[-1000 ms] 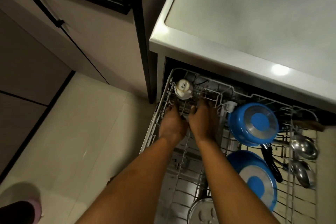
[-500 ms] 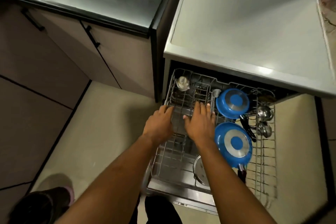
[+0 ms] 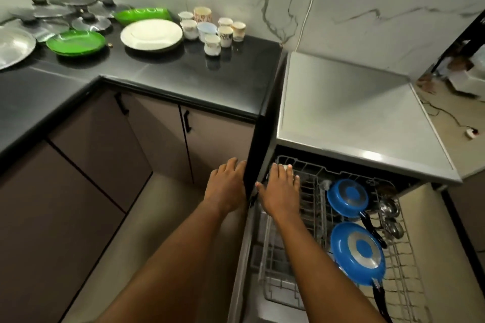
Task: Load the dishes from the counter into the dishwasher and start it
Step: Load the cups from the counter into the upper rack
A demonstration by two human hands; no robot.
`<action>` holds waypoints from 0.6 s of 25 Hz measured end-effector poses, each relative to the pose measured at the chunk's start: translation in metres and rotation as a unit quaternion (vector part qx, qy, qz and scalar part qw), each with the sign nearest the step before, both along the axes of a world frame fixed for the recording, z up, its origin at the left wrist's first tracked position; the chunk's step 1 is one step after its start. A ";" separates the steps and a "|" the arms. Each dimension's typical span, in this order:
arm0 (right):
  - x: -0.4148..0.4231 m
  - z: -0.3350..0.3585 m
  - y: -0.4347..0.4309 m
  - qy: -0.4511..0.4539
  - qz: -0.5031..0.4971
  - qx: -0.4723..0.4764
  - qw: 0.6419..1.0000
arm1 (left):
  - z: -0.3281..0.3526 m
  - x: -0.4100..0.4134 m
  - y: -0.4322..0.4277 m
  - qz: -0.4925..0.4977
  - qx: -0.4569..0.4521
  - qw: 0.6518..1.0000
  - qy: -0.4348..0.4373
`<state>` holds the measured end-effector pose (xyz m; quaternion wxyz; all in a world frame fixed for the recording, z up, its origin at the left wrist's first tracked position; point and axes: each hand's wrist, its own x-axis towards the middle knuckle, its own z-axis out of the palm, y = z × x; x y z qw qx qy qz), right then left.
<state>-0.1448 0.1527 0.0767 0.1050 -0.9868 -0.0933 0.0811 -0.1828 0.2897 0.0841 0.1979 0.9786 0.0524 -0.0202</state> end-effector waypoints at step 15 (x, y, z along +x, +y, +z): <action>0.032 0.072 0.224 -0.109 0.005 0.039 0.993 | 0.062 0.040 0.219 0.000 0.064 0.996 -0.060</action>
